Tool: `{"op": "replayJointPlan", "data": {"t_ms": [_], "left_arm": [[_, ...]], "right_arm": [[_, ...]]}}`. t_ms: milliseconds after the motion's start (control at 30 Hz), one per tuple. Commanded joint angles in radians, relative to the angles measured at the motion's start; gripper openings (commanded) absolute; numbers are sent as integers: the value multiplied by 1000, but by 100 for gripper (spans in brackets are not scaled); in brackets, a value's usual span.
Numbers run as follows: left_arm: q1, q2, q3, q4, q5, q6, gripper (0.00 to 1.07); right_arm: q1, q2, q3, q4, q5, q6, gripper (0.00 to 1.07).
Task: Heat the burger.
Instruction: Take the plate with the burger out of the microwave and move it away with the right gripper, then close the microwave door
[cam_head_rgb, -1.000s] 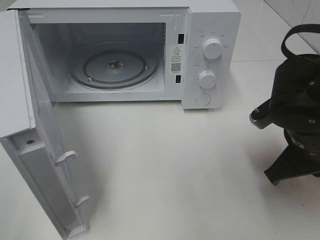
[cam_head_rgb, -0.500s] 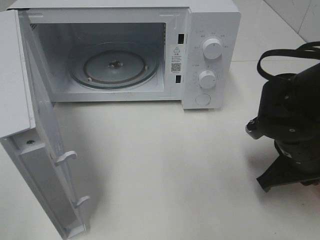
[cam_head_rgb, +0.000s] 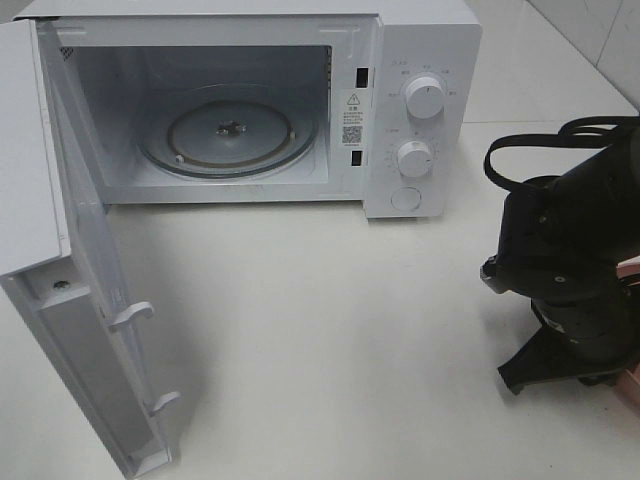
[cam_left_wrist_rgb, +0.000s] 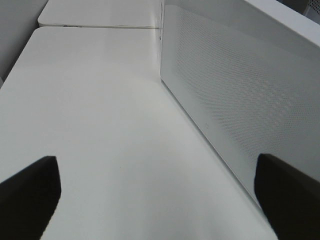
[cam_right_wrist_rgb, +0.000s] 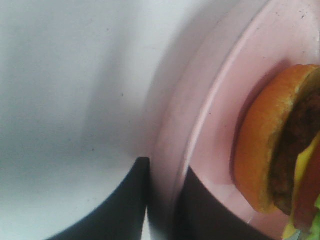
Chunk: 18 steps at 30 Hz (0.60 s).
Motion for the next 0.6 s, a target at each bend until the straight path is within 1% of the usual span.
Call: {"op": "replayJointPlan", "data": {"t_ms": [33,67,133,167,200,233,333,367,400,433,467,500,567,600], "left_arm": [[3,-19,3,-7,-5,1,98],[3,-19,3,-7,-5,1,98],[3,-19,3,-7,-5,1,98],[3,-19,3,-7,-5,1,98],[3,-19,3,-7,-5,1,98],[3,-19,3,-7,-5,1,98],[3,-19,3,-7,-5,1,98],[3,-19,3,-7,-5,1,98],[3,-19,3,-7,-5,1,98],[3,-19,3,-7,-5,1,98],[3,-19,3,-7,-5,1,98],[3,-19,3,-7,-5,1,98],[3,-19,3,-7,-5,1,98],[3,-19,3,-7,-5,1,98]], "right_arm": [[-3,-5,-6,-15,27,8,31],[-3,-5,-6,-15,27,8,31],[-3,-45,-6,14,23,-9,53],[-3,-45,-6,14,23,-9,53],[-3,-81,-6,33,22,-32,60],[-3,-105,-6,47,22,-51,62],[-3,-154,-6,74,24,-86,65],[-3,-185,-6,94,24,-108,65],[-3,-250,-6,141,24,-162,65],[-3,-250,-6,141,24,-162,65],[-3,-312,-6,196,24,-234,65],[-3,-312,-6,196,24,-234,65],[-3,-413,-6,266,24,-329,65],[-3,-413,-6,266,24,-329,65]]}}
